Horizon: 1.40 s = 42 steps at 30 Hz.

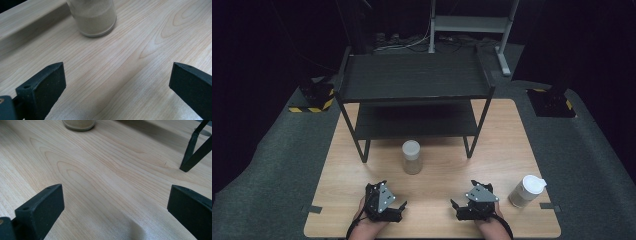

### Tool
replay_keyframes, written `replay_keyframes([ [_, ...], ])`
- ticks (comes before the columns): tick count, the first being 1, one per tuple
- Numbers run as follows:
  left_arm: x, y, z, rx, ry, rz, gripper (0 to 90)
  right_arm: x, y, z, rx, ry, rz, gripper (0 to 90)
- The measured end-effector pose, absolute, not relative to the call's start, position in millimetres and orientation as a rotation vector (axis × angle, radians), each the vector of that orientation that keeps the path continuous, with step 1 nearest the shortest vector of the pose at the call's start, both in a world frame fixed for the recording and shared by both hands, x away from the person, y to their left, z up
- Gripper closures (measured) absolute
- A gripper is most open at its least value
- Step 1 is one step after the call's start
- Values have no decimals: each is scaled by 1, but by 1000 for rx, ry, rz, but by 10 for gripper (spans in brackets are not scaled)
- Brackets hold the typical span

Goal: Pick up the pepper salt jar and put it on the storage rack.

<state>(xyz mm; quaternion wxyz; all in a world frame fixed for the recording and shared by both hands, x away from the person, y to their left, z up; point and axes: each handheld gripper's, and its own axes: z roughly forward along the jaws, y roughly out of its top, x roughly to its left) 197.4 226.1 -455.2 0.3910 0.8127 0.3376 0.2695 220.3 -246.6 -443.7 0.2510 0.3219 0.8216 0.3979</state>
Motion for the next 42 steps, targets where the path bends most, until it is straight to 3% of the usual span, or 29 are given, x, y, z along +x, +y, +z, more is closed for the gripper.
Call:
replay_keyframes([
  [32,188,256,-433,1816,888,608,5,221,-247,-443,878,2245,1081,0],
  [42,205,252,-422,1781,877,605,5,222,-247,-443,873,2251,1079,0],
])
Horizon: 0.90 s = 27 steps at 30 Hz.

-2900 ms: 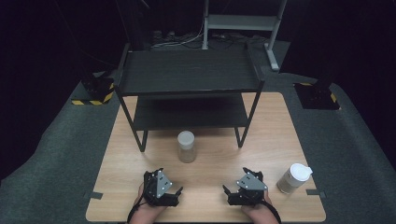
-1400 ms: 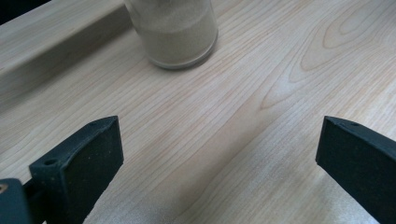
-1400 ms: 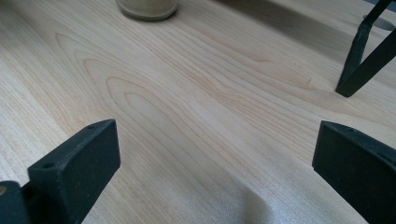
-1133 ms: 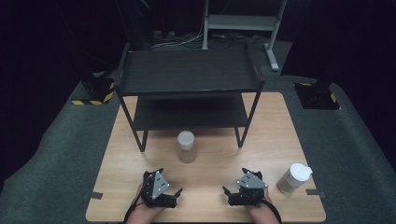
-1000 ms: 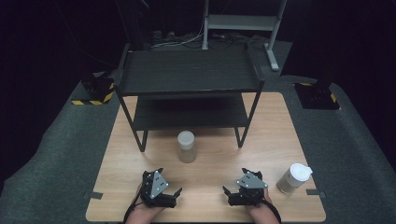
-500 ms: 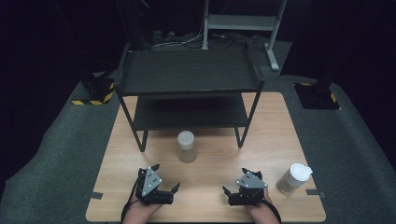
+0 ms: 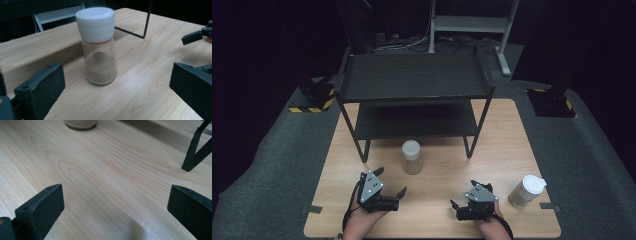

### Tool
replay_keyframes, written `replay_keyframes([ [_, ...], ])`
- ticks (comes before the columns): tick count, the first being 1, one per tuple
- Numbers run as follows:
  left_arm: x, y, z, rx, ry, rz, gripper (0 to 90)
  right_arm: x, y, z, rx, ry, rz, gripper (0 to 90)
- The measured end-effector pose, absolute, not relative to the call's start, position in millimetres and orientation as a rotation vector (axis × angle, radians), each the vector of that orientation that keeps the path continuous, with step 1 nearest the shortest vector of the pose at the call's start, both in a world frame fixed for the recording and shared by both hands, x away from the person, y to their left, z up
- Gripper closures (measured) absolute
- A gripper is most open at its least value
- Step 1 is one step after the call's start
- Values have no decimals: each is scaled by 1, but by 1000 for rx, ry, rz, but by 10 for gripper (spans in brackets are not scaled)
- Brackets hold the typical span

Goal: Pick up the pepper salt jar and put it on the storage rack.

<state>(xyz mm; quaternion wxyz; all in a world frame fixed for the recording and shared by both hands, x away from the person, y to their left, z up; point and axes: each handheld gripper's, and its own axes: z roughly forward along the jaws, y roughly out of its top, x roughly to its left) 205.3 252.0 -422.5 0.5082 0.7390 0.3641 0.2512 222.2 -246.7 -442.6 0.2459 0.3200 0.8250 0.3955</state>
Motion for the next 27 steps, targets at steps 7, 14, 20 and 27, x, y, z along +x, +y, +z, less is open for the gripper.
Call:
replay_keyframes([
  [7,220,246,-424,1747,894,594,5,222,-248,-443,868,2252,1086,0],
  [14,232,238,-426,1727,910,592,5,222,-248,-443,867,2253,1088,0],
  [20,244,230,-429,1727,917,601,5,222,-249,-443,864,2250,1092,0],
  [27,256,221,-433,1722,935,601,5,223,-249,-443,867,2254,1094,0],
])
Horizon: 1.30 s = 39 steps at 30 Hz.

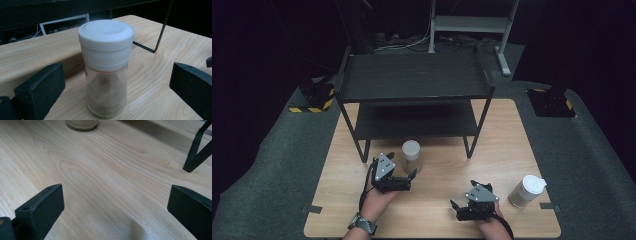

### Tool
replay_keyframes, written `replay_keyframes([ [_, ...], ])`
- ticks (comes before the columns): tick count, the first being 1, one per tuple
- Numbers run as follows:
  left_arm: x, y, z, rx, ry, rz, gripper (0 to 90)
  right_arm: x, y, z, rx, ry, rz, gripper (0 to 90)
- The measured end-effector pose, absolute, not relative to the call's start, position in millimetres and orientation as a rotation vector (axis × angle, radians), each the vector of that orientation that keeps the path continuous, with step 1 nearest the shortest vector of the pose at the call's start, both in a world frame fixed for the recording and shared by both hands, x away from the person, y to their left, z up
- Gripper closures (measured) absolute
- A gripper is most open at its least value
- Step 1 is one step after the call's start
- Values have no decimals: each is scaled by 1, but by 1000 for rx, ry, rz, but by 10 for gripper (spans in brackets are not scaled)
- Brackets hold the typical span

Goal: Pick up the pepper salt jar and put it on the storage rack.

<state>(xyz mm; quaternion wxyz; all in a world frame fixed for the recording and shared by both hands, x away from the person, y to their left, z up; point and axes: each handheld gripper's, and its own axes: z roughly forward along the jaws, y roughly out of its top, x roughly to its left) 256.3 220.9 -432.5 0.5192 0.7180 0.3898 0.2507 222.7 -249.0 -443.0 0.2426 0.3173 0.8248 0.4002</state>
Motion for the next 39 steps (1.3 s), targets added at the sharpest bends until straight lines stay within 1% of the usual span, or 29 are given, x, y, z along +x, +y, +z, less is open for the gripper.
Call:
replay_keyframes([
  [9,270,213,-432,1730,935,628,5,223,-250,-443,868,2257,1098,0],
  [17,284,208,-435,1715,983,594,6,223,-250,-443,870,2257,1100,0],
  [21,287,205,-438,1720,979,602,15,223,-250,-443,870,2256,1100,0],
  [25,290,206,-443,1676,1011,580,72,223,-250,-443,866,2257,1100,0],
  [28,290,205,-445,1671,998,588,117,223,-251,-443,872,2254,1105,0],
  [31,291,205,-447,1669,987,588,184,224,-251,-443,877,2258,1106,0],
  [39,291,208,-452,1648,977,568,291,224,-251,-443,876,2259,1109,0],
])
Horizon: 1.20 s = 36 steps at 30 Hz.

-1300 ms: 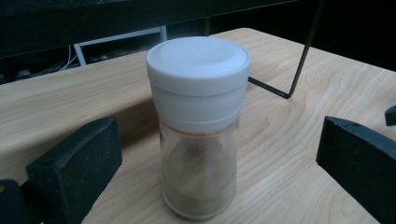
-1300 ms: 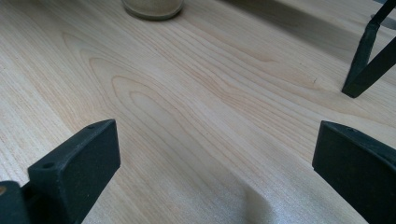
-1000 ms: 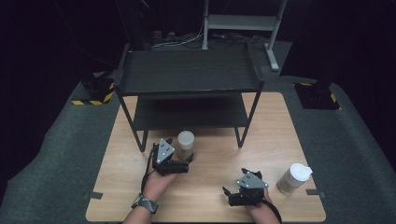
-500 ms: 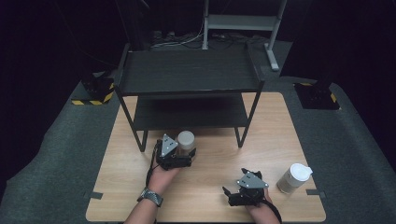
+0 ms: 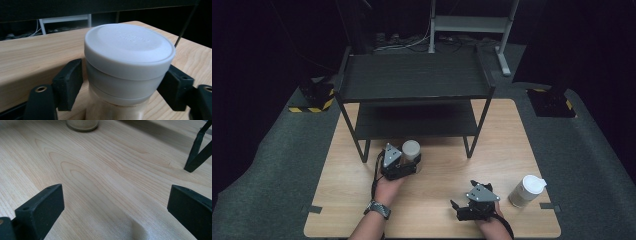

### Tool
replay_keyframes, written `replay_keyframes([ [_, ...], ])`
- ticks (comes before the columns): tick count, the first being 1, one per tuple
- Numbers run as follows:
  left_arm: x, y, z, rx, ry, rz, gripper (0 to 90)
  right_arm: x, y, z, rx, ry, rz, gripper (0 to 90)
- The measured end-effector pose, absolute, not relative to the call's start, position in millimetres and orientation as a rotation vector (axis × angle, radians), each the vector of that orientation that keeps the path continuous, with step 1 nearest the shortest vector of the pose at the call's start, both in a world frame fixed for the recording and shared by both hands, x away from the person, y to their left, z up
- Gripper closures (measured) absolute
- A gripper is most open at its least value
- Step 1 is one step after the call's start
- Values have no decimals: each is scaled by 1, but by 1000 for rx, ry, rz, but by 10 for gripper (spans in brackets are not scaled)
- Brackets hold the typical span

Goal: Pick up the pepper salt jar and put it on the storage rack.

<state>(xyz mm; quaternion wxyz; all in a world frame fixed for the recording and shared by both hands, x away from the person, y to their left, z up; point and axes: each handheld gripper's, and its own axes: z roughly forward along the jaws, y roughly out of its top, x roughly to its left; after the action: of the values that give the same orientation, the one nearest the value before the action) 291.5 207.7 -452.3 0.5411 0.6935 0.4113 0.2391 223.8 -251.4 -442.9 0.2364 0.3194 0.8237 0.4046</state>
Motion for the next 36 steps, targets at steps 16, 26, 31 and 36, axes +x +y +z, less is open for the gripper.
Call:
replay_keyframes([
  [16,284,207,-457,1626,961,595,342,224,-253,-443,880,2256,1116,0],
  [26,266,218,-456,1590,965,591,343,224,-252,-443,880,2257,1115,0],
  [31,256,225,-451,1592,971,590,342,224,-251,-443,874,2260,1106,0],
  [36,247,230,-446,1591,973,590,342,224,-251,-443,872,2258,1106,0],
])
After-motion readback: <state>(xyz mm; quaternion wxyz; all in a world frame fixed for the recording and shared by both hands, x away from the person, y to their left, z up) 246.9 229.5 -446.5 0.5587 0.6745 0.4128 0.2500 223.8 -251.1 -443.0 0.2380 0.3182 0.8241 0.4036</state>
